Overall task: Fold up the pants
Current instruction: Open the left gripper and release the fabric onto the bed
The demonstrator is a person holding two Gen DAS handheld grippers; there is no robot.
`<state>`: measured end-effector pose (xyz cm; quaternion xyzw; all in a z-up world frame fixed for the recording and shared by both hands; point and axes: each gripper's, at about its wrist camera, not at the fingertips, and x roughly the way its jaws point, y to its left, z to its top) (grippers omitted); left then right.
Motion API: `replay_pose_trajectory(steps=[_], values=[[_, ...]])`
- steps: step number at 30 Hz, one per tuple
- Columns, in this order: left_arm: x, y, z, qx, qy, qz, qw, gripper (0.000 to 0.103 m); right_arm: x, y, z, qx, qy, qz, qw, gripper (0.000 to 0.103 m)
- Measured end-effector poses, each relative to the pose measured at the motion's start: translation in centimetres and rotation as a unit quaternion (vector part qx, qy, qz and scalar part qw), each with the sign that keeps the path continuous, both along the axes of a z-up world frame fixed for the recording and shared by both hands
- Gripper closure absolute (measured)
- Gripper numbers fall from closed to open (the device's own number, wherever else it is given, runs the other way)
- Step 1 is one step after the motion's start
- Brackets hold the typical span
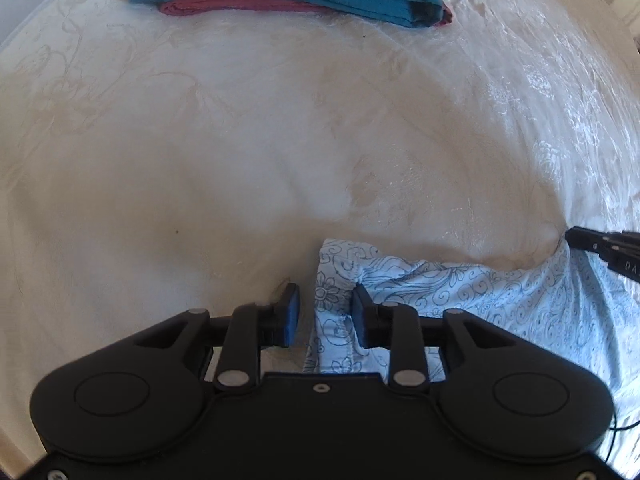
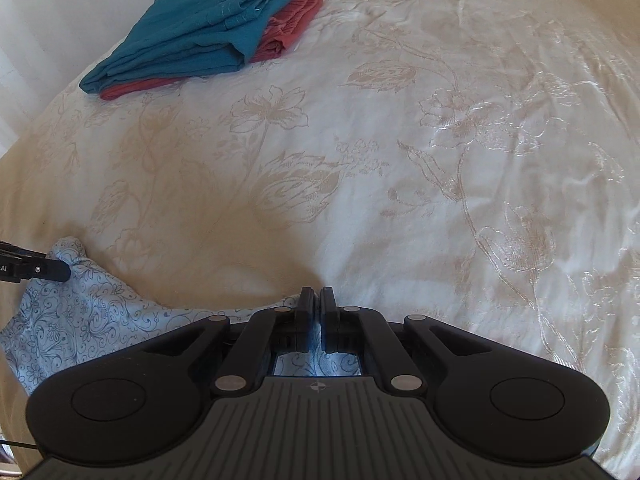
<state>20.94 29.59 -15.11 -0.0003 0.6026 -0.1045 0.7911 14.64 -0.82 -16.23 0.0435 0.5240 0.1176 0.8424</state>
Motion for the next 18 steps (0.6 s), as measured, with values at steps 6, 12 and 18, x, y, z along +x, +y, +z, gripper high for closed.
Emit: replay_pose_trajectory(steps=[6,12,18], values=[[-1.0,-2.3,0.7,0.090,-0.049,-0.142,0.9845,0.045,-0.3,-1.3,1.1,0.013,-0.010,-0.049,0.999,0.099],[0.4,-1.8,0.8,0.050,-0.033,-0.142,0.9881,0.043,-2.3,-1.9,3.4,0.026,-0.033,-0.070,0.997,0.099],[5.5,4.3,0.4,-0.129,0.071,0.064,0.9870,0.045,-4.9,-1.1,5.2,0.033,-0.041,-0.077,0.996,0.099]])
